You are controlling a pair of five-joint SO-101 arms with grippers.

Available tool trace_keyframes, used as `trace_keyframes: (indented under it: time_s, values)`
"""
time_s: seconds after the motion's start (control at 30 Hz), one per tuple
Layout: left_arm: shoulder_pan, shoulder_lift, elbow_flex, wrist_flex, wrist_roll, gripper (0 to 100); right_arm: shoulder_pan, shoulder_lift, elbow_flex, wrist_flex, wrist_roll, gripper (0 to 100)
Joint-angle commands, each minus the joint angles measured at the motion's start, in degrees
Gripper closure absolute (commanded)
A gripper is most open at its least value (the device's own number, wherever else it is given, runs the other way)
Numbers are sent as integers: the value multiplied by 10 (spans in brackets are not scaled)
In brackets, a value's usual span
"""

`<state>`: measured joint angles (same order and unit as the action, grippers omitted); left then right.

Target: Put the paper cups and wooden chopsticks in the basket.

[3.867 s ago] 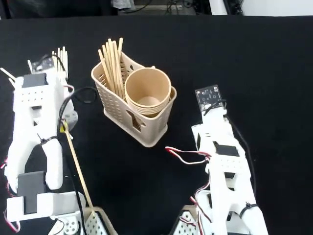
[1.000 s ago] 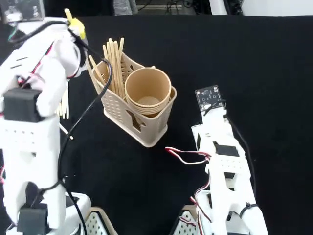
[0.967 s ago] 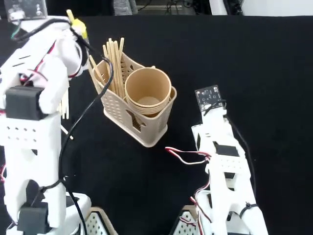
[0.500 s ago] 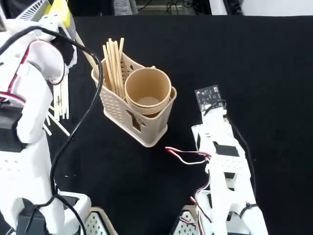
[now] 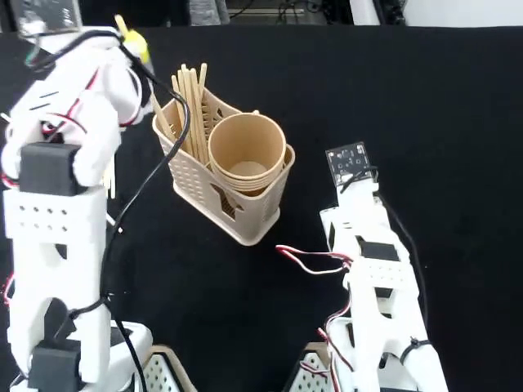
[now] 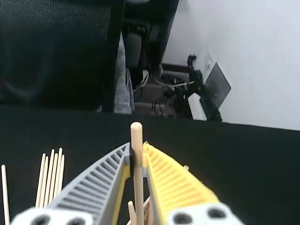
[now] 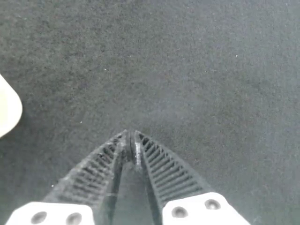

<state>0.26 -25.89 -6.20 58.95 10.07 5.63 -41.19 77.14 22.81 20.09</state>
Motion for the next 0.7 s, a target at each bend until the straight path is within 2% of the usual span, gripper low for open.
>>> trace_keyframes:
  time_s: [0.0, 0.07, 0.17, 0.27, 0.37, 0.5, 0.67]
  values:
    - [4, -34, 33, -17, 3, 940, -7, -10, 0, -11, 4, 985]
    - [6, -50, 52, -11, 22, 837, -7, -10, 0, -11, 4, 985]
    - [-4, -80, 55, 31, 109, 696, -7, -10, 0, -11, 4, 985]
    - [-7, -102, 22, 83, 93, 705, -7, -10, 0, -11, 4, 985]
    - [-49, -105, -41, 154, 95, 706, -7, -10, 0, -10, 4, 985]
    - [-165, -56, -116, 222, 104, 706, -7, -10, 0, -10, 4, 985]
    - [-302, 91, -167, 239, 87, 705, -7, -10, 0, -10, 4, 985]
